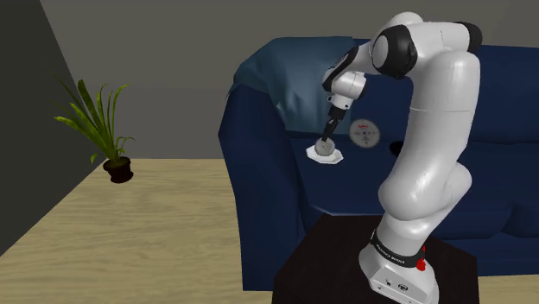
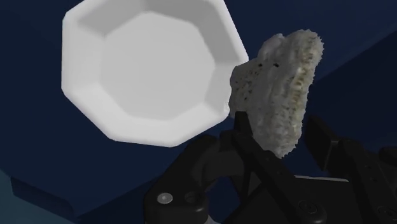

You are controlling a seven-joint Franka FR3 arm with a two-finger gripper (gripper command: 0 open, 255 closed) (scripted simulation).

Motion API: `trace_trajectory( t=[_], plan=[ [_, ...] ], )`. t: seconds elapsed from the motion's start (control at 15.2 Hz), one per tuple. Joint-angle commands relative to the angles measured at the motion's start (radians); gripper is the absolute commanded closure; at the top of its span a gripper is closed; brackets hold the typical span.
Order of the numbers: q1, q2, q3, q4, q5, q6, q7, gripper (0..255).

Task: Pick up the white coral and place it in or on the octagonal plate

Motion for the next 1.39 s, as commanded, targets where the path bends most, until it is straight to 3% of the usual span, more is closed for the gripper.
trace_trajectory(
  t=[0.0, 0.26, 0.66, 0.73, 0.86, 1.06, 1.32],
  plan=[
    [-0.031, 0.073, -0.004, 0.108, 0.018, -0.052, -0.023, 255],
    [-0.107, 0.225, -0.003, 0.353, 0.050, -0.170, -0.052, 255],
    [-0.110, 0.248, 0.005, 0.331, 0.064, -0.130, -0.069, 255],
    [-0.110, 0.248, 0.005, 0.331, 0.064, -0.130, -0.069, 0],
    [-0.139, 0.443, 0.029, 0.611, -0.004, -0.340, -0.049, 0],
    [-0.204, 0.768, 0.074, 1.118, -0.083, -0.668, -0.024, 0],
    [-0.176, 0.730, 0.069, 0.997, -0.083, -0.590, -0.039, 0]
  ],
)
